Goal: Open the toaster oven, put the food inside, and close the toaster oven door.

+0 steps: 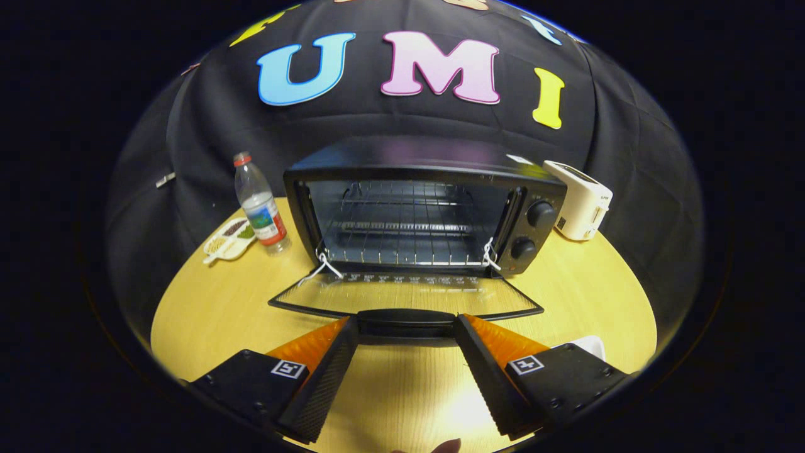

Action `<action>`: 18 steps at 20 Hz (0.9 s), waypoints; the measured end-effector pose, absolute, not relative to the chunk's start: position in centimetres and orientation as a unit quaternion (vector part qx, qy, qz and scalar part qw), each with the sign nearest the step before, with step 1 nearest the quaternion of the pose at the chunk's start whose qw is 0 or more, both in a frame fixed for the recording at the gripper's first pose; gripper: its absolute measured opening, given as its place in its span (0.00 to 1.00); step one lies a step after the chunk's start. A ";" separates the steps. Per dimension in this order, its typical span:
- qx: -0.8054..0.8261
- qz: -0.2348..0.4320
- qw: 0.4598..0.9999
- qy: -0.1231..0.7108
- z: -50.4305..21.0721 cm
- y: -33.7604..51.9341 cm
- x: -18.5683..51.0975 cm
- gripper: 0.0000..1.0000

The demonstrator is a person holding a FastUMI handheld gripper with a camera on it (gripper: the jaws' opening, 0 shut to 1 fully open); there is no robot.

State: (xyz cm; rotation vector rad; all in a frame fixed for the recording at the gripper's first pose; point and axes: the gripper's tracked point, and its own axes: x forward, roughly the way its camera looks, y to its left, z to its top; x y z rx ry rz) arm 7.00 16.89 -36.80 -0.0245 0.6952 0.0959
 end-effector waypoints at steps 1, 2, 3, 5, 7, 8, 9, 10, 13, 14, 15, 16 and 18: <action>-0.013 0.049 0.936 0.348 -37.4 17.0 6.8 1.00; -0.011 0.050 0.934 0.354 -37.9 17.0 6.5 1.00; -0.006 0.049 0.931 0.361 -38.2 17.1 6.1 1.00; 0.003 0.047 0.926 0.374 -38.9 17.1 5.8 1.00; 0.011 0.049 0.920 0.389 -39.4 17.0 5.4 1.00; 0.012 0.049 0.918 0.394 -39.5 16.8 5.3 1.00; 0.014 0.049 0.916 0.398 -39.5 16.5 5.1 1.00; 0.017 0.050 0.915 0.399 -39.2 16.1 5.0 1.00; 0.028 0.057 0.913 0.403 -37.9 14.7 3.9 1.00; 0.029 0.063 0.911 0.407 -37.3 14.2 3.4 1.00; 0.030 0.069 0.908 0.412 -36.6 13.6 2.7 1.00; 0.034 0.077 0.903 0.421 -36.0 13.0 2.0 1.00; 0.048 0.096 0.892 0.439 -34.8 11.4 0.5 1.00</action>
